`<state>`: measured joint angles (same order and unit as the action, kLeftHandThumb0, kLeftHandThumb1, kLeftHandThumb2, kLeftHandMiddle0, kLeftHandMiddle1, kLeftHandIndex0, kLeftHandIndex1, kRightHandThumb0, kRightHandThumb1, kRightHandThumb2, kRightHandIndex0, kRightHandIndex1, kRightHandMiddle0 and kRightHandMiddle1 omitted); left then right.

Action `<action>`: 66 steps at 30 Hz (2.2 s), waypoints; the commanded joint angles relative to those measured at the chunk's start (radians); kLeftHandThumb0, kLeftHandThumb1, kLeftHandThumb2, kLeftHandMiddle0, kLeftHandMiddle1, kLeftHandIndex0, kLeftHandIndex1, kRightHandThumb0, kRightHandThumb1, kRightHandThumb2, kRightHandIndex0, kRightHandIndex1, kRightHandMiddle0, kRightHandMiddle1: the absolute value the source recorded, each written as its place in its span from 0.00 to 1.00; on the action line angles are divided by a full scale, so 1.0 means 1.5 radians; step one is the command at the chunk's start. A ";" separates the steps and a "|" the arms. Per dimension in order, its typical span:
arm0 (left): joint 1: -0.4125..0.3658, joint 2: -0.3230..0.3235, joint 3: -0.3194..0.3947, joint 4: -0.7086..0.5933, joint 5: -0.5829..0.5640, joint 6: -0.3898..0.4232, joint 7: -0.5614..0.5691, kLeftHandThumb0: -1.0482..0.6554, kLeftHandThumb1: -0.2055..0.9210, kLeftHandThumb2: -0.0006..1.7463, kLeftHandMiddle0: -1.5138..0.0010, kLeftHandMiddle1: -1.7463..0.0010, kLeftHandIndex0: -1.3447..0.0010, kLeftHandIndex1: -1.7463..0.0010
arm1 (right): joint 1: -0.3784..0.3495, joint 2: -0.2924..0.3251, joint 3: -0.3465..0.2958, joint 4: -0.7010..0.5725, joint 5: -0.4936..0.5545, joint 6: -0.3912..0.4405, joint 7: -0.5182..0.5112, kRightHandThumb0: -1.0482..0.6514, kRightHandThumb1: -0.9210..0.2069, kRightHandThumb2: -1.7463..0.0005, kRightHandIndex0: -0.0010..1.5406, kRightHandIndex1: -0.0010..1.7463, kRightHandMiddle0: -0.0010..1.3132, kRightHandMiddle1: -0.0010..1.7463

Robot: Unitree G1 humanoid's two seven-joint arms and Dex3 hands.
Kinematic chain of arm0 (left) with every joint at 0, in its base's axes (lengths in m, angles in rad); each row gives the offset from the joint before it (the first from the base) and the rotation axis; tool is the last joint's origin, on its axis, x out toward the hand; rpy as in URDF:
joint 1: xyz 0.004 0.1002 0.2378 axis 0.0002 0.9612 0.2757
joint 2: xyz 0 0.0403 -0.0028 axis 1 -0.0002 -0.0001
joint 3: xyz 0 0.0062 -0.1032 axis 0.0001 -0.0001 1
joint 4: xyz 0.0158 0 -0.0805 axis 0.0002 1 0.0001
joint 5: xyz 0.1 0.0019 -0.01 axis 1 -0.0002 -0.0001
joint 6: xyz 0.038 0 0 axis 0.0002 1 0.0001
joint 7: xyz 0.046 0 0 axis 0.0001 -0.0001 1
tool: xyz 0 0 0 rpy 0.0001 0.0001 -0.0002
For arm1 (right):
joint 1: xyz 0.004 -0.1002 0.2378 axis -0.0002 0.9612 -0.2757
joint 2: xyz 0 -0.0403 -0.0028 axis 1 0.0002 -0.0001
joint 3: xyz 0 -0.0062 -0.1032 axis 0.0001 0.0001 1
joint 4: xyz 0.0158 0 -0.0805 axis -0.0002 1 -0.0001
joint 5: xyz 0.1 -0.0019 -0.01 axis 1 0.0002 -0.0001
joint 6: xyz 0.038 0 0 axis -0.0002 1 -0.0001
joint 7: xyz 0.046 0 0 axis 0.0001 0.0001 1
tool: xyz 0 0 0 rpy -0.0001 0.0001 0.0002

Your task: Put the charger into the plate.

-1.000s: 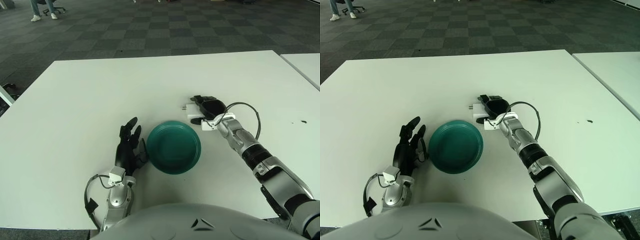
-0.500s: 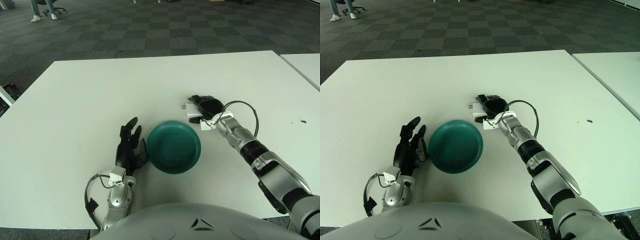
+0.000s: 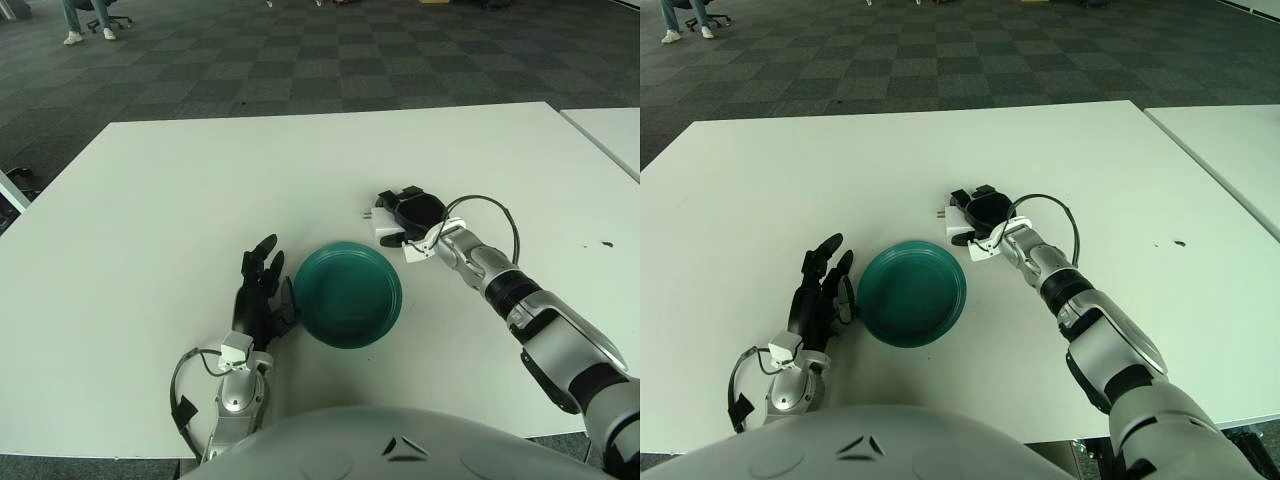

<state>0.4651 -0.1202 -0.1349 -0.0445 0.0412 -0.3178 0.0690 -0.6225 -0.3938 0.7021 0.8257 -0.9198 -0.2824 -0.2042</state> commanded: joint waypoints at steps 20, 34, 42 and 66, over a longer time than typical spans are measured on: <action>0.004 -0.003 0.002 0.017 -0.003 0.043 0.005 0.07 1.00 0.57 0.73 1.00 0.99 0.54 | 0.046 -0.036 0.010 -0.015 0.028 -0.080 0.077 0.39 0.21 0.52 0.43 1.00 0.27 1.00; 0.002 0.002 0.004 0.016 -0.011 0.044 0.000 0.07 1.00 0.56 0.72 0.99 0.98 0.53 | 0.025 -0.070 -0.060 -0.082 0.057 -0.063 0.084 0.39 0.23 0.50 0.45 1.00 0.28 1.00; 0.002 0.006 0.003 0.016 -0.012 0.044 -0.004 0.07 1.00 0.56 0.71 0.99 0.96 0.53 | 0.035 -0.081 -0.138 -0.217 0.114 -0.066 0.122 0.38 0.25 0.49 0.45 1.00 0.28 1.00; -0.003 0.007 0.001 0.028 -0.005 0.015 -0.001 0.06 1.00 0.55 0.74 1.00 0.96 0.52 | 0.194 0.006 -0.186 -0.630 0.169 0.090 0.274 0.38 0.26 0.48 0.50 1.00 0.29 1.00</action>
<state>0.4476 -0.1157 -0.1358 -0.0326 0.0269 -0.3290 0.0646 -0.3644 -0.3985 0.3987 -0.0738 -0.6504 -0.1553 0.1838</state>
